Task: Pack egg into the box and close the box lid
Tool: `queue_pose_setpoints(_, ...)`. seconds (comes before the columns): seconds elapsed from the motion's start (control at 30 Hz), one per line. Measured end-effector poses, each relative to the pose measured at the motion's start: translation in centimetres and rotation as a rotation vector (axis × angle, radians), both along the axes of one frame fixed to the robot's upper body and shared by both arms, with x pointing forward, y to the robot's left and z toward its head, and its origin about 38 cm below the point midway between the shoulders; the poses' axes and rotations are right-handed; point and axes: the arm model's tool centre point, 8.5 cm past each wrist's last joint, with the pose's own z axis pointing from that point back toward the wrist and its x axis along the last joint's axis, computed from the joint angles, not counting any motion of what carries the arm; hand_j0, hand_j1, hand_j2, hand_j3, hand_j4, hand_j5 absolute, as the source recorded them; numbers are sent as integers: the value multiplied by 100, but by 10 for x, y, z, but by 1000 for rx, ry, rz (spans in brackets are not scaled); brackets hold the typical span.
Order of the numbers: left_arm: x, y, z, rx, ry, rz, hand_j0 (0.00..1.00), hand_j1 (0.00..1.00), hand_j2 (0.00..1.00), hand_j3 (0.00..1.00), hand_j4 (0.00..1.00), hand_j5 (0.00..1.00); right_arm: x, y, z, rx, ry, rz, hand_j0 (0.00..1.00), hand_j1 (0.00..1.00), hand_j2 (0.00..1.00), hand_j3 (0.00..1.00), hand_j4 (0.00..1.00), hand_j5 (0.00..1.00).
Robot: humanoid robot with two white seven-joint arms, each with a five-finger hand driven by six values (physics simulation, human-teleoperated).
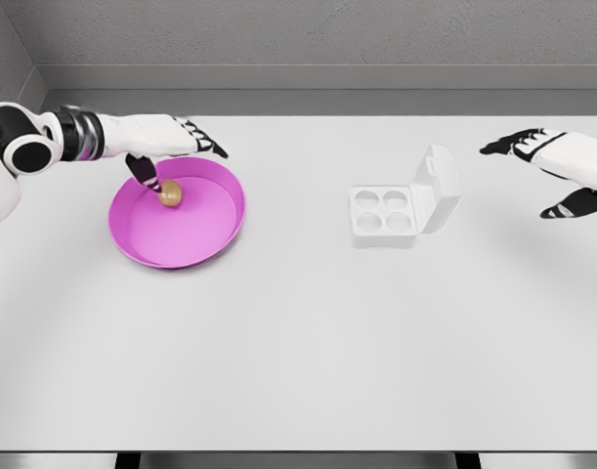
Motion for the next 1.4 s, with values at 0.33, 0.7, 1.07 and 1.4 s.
queue_pose_setpoints(0.33, -11, 10, 14, 131, -141, -8, 100, 100, 100, 100, 100, 100, 5, -1, -8, 16, 25, -55, 87, 87, 87, 87, 87, 87)
queue_pose_setpoints(0.7, -14, 2, 17, 265, -215, -43, 100, 100, 100, 100, 100, 100, 10, 2, -19, 31, 53, -96, 83, 83, 83, 83, 83, 83)
queue_pose_setpoints(1.07, -23, -8, -17, 335, -162, -90, 100, 100, 100, 100, 100, 100, 14, 6, -42, 44, 105, -138, 84, 84, 84, 84, 84, 84)
queue_pose_setpoints(1.4, -30, -6, -33, 333, -130, -93, 90, 90, 90, 90, 90, 90, 19, 9, -46, 46, 119, -161, 84, 84, 84, 84, 84, 84)
